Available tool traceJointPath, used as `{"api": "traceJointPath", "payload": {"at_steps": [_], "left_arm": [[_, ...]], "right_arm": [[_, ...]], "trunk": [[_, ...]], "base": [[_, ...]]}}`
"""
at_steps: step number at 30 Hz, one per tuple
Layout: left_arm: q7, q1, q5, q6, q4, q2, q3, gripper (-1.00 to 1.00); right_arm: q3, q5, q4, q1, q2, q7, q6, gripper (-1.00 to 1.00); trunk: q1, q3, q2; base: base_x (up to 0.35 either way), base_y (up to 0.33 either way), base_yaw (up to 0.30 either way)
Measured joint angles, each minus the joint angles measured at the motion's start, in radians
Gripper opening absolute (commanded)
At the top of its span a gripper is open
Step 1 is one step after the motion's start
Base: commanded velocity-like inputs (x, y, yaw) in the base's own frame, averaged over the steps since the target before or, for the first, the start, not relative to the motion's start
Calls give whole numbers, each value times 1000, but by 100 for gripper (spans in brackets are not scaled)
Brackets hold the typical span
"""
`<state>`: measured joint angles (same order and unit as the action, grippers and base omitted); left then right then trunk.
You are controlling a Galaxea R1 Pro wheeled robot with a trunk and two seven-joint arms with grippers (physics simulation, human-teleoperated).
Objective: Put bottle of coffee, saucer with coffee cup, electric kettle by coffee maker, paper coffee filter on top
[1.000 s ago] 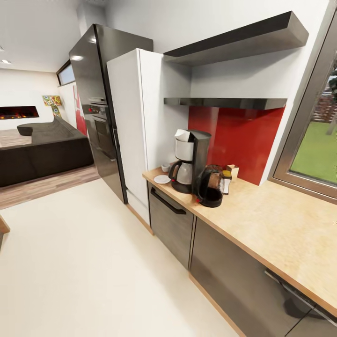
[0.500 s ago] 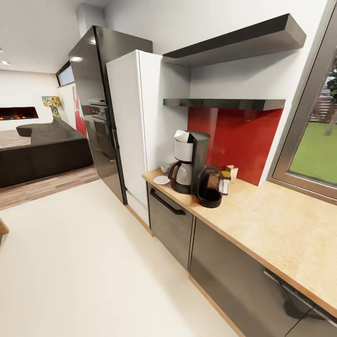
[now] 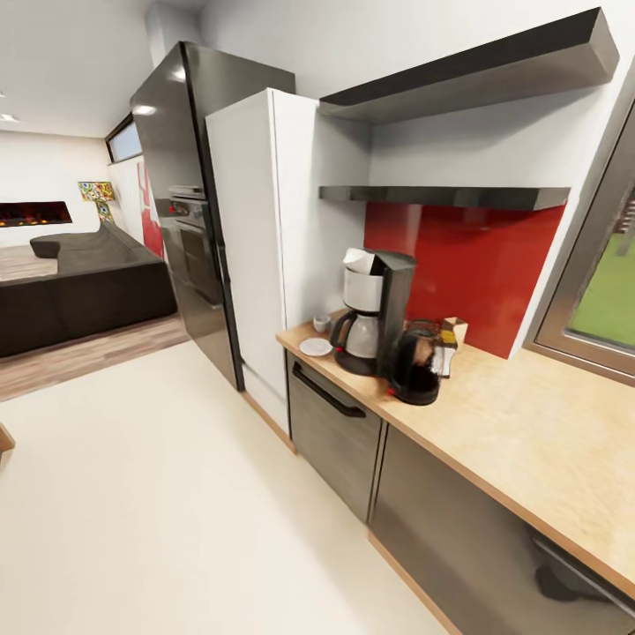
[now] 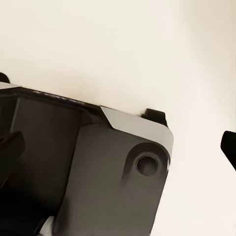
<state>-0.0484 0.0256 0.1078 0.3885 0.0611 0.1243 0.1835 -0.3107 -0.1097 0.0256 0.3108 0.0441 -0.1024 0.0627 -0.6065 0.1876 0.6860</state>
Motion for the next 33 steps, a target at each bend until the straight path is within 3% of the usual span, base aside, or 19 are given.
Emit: {"api": "traceJointPath", "payload": {"at_steps": [33], "left_arm": [[1, -2, -2, 0, 1, 2, 1, 100]], "right_arm": [[0, 1, -1, -15, -2, 1, 0, 100]], "trunk": [[0, 0, 0]], "base": [[251, 235, -247]]}}
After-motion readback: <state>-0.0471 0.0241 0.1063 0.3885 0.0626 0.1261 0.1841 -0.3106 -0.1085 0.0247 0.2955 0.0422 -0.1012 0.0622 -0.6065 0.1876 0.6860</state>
